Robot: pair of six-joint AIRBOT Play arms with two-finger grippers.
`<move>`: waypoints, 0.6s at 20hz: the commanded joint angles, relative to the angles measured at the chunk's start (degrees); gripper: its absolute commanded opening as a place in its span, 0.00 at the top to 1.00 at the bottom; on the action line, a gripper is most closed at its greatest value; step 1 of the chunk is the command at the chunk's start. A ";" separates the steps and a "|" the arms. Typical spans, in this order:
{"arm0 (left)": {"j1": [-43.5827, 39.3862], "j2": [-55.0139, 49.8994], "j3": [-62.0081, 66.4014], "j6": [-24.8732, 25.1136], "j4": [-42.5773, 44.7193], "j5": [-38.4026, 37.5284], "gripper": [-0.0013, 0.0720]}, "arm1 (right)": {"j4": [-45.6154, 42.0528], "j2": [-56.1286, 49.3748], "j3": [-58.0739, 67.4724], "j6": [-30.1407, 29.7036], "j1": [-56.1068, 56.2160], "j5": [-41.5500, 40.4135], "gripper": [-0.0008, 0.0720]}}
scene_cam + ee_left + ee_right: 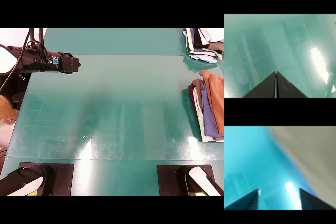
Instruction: Fold the shirts.
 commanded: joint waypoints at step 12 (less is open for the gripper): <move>-0.02 -0.02 0.00 -0.04 -0.02 2.34 0.95 | 2.10 -0.04 7.41 0.13 30.67 -9.68 0.97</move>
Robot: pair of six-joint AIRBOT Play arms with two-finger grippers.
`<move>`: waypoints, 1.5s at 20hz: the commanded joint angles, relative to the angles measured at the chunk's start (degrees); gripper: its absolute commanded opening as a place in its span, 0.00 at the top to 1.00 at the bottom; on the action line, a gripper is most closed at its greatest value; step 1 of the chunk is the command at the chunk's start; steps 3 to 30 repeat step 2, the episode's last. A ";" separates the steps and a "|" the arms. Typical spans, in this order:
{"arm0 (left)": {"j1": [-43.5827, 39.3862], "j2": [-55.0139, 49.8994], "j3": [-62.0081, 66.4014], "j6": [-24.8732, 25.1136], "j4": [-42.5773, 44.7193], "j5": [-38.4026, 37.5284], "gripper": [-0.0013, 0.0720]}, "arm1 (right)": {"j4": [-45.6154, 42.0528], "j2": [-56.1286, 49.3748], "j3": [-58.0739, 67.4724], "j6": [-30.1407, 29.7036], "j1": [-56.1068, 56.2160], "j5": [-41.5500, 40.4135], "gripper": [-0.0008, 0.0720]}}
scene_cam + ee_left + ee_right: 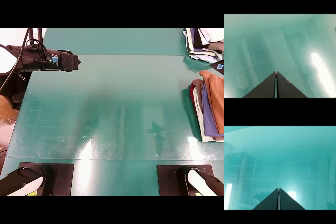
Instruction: Fold the shirts.
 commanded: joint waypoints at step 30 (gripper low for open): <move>-0.02 0.00 0.00 -0.02 0.00 0.28 0.95 | 0.07 -0.02 0.28 -0.02 1.60 -0.70 0.97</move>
